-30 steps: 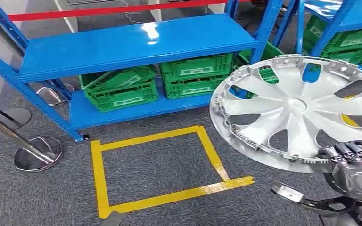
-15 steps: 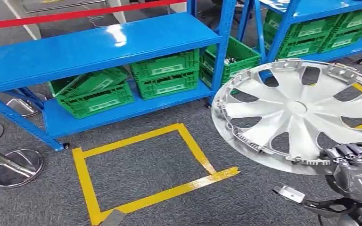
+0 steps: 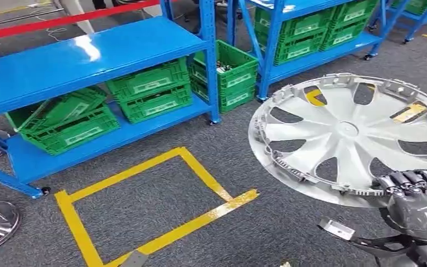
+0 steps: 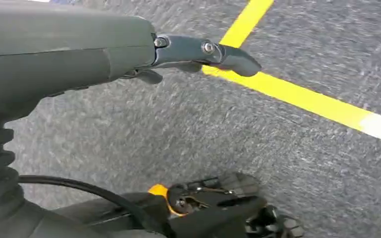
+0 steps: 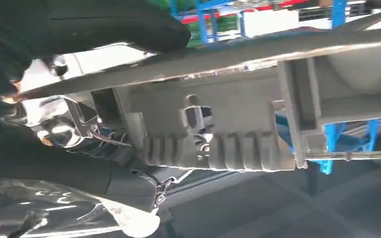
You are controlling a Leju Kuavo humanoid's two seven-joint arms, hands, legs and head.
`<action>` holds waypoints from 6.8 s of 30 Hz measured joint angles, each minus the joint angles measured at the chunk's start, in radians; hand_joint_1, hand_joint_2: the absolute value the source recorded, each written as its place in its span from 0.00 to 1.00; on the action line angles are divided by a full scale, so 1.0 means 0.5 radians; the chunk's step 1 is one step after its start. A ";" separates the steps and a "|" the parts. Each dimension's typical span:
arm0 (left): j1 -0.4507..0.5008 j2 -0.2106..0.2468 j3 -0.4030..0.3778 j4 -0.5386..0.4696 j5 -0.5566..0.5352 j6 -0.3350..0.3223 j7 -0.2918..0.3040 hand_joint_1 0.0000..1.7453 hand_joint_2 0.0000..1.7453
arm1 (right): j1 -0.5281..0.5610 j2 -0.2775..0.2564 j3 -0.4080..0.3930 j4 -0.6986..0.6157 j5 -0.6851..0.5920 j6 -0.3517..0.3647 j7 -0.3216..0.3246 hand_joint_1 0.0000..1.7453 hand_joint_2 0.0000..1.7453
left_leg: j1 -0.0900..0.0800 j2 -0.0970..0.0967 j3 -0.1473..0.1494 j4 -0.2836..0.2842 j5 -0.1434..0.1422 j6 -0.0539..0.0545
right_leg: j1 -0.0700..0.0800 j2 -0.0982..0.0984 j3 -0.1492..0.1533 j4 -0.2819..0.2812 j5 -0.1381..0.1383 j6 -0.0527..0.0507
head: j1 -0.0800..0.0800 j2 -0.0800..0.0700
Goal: Take the parts from the cabinet and place them on the table.
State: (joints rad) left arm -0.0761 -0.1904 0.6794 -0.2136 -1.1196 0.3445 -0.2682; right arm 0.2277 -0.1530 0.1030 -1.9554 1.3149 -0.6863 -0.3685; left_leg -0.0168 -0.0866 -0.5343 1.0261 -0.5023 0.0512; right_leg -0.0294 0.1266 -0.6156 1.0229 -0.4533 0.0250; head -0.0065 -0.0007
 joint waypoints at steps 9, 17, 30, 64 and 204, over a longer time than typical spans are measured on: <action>0.014 0.008 0.002 0.000 0.017 -0.005 -0.016 0.00 1.00 | 0.011 0.001 0.053 -0.005 0.032 -0.001 0.069 1.00 1.00 | 0.013 0.262 0.029 -0.120 0.044 -0.004 | -0.002 -0.251 -0.233 0.504 -0.223 0.075 | 0.015 0.000; 0.005 0.024 0.004 0.000 0.028 -0.010 -0.018 0.00 1.00 | 0.008 0.001 0.090 -0.008 0.031 -0.002 0.096 1.00 1.00 | 0.006 0.413 0.027 -0.046 -0.005 -0.082 | 0.005 -0.327 0.063 0.005 -0.067 0.006 | 0.008 0.000; 0.009 0.037 0.004 0.000 0.009 -0.031 0.003 0.00 1.00 | -0.002 0.000 0.131 -0.010 0.010 -0.002 0.121 1.00 1.00 | 0.006 -0.002 0.012 -0.002 -0.006 -0.011 | 0.010 -0.009 -0.003 0.003 0.001 -0.010 | -0.011 0.000; -0.033 -0.005 0.016 0.000 0.053 0.002 -0.009 0.00 1.00 | 0.047 -0.024 0.152 -0.031 -0.105 -0.002 0.008 1.00 1.00 | 0.024 0.080 0.008 -0.078 0.032 -0.024 | 0.014 -0.036 -0.042 0.016 -0.014 0.015 | -0.004 0.000; -0.015 0.030 0.060 -0.002 0.037 0.010 -0.002 0.00 1.00 | -0.346 0.005 0.404 0.228 0.026 -0.002 0.150 1.00 1.00 | 0.044 0.189 -0.144 0.149 -0.080 -0.118 | 0.008 -0.260 0.083 -0.021 -0.071 -0.032 | 0.031 0.000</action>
State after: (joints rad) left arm -0.0836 -0.1755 0.7092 -0.2144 -1.1013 0.3494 -0.2693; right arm 0.0547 -0.1503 0.3048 -1.8414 1.3279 -0.6874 -0.2937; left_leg 0.0050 0.0079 -0.6062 1.1005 -0.5421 -0.0080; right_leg -0.0253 -0.0036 -0.5743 1.0123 -0.4888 0.0091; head 0.0091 -0.0008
